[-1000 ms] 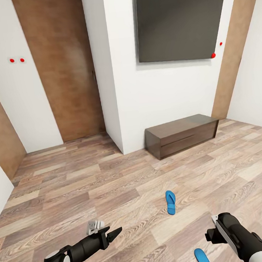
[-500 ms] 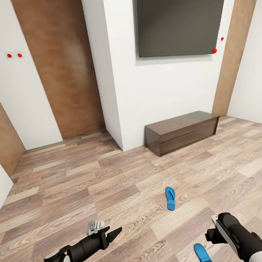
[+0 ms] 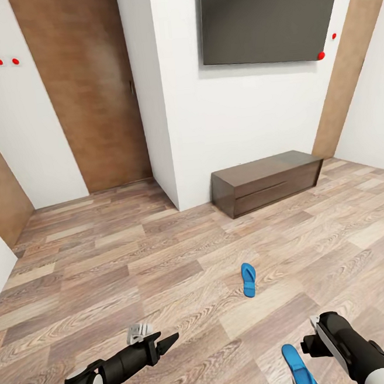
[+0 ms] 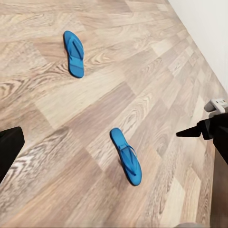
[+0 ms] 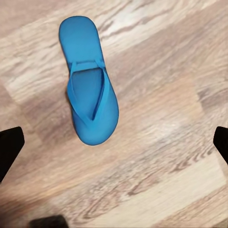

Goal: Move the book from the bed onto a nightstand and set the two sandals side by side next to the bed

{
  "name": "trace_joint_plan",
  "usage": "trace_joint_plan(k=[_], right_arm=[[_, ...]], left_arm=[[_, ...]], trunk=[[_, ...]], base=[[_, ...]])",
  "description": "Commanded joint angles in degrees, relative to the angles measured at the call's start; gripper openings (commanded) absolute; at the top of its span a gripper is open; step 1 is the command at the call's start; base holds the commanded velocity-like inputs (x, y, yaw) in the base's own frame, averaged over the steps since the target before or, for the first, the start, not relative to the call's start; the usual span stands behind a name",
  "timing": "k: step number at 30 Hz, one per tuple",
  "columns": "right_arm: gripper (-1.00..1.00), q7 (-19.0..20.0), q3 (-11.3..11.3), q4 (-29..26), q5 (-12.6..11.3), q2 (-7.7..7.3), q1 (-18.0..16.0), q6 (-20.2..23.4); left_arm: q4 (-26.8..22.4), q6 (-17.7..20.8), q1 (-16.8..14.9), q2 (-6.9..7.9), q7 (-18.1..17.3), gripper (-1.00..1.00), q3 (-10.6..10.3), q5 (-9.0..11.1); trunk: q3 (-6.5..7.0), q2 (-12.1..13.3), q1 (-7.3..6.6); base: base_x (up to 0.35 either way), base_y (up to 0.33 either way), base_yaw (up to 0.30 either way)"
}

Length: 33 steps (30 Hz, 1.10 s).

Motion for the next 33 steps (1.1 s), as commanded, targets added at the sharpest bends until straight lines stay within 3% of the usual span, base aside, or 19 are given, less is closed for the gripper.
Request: trace_joint_plan(k=[1,13,19,23,25,33], right_arm=[[1.00,0.00,-0.04,-0.06,0.08,0.00,-0.02,0.20],[1.00,-0.50,0.23,0.17,0.17,0.85,-0.02,-0.13],[1.00,-0.38,0.22,-2.34,0.15,1.20,-0.20,0.11],[1.00,-0.42,0.22,-4.94,0.15,2.54,-0.25,0.28],[1.00,-0.46,0.22,-7.16,0.17,4.45,-0.28,0.28],[1.00,-0.27,0.22,-8.13,0.17,4.96,-0.28,0.13]], left_arm=[[0.02,0.42,-0.04,-0.05,-0.16,1.00,0.14,0.25],[-0.06,0.60,-0.03,-0.24,-0.37,1.00,0.40,0.57],[-0.64,0.76,-0.04,-0.70,-0.40,1.00,0.38,0.52],[-0.73,0.80,-0.04,-0.62,-0.42,1.00,0.38,0.51],[-0.68,0.78,-0.05,-0.64,-0.44,1.00,0.39,0.54],[-0.60,0.77,-0.01,-0.89,-0.47,1.00,0.33,0.65]], trunk=[[-0.28,-0.04,0.01],[-2.94,-0.20,0.32],[-4.27,-0.28,0.48],[-5.16,-0.33,0.58],[-5.60,-0.36,0.63],[-7.37,-0.47,0.84]], base=[[0.000,0.000,0.000],[0.000,0.000,0.000],[0.000,0.000,0.000],[0.000,0.000,0.000],[0.000,0.000,0.000],[0.000,0.000,0.000]])
